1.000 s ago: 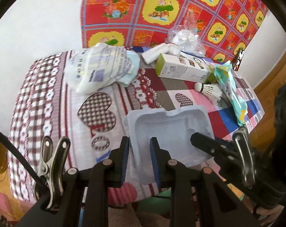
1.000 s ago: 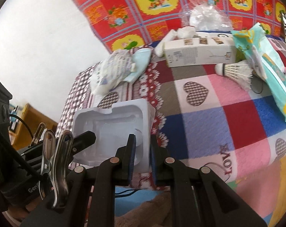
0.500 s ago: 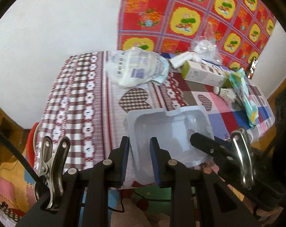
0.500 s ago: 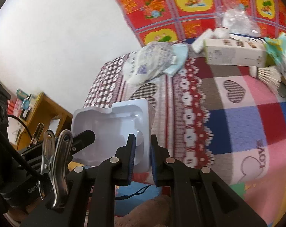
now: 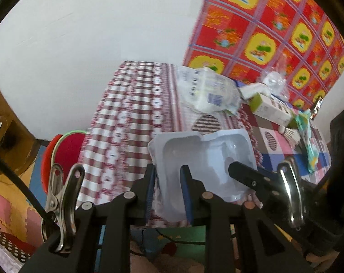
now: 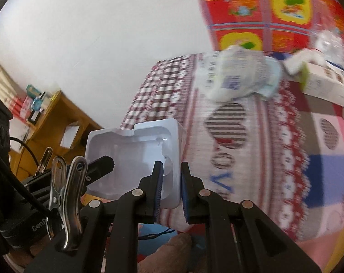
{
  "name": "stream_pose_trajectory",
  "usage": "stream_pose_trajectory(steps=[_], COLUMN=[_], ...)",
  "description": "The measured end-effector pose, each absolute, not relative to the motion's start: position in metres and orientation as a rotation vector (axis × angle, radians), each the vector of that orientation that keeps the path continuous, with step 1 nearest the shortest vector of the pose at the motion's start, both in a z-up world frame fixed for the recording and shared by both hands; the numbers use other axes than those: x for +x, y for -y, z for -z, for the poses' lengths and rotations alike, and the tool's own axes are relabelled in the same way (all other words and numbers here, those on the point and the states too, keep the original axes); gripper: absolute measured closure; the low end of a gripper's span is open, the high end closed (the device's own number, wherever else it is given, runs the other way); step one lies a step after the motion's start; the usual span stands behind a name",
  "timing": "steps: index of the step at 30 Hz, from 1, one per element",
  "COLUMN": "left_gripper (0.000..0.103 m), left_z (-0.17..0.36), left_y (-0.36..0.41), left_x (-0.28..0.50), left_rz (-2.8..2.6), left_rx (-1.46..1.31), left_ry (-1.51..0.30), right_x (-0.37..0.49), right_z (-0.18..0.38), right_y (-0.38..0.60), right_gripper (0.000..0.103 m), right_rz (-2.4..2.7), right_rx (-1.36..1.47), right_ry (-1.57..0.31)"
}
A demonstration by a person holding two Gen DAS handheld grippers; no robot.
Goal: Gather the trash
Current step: 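Lift the white tray with both grippers and carry it to the red bucket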
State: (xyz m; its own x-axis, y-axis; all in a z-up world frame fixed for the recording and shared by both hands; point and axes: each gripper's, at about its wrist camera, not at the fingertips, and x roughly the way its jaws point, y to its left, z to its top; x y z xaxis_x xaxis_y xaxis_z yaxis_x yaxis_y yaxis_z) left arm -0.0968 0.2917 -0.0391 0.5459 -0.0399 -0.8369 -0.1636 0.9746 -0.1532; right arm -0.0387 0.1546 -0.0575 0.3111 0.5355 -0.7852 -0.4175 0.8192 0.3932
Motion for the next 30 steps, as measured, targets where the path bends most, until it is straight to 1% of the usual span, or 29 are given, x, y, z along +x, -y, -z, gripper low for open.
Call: stream_pose_trajectory(steps=[9, 19, 30], left_gripper=[0.080, 0.080, 0.080], left_z=[0.049, 0.053, 0.076], left_y=[-0.369, -0.435, -0.504], left_x=[-0.094, -0.083, -0.078], left_rz=[-0.134, -0.161, -0.240], left_rx=[-0.268, -0.284, -0.327], left_ry=[-1.011, -1.029, -1.055], right_x=[-0.032, -0.011, 0.008], right_z=[0.062, 0.072, 0.100], right_y=[-0.226, -0.296, -0.379], right_gripper=[0.087, 0.087, 0.086], right_rz=[-0.660, -0.700, -0.759], right_rx=[0.097, 0.061, -0.050], right_ry=[-1.099, -1.134, -1.191])
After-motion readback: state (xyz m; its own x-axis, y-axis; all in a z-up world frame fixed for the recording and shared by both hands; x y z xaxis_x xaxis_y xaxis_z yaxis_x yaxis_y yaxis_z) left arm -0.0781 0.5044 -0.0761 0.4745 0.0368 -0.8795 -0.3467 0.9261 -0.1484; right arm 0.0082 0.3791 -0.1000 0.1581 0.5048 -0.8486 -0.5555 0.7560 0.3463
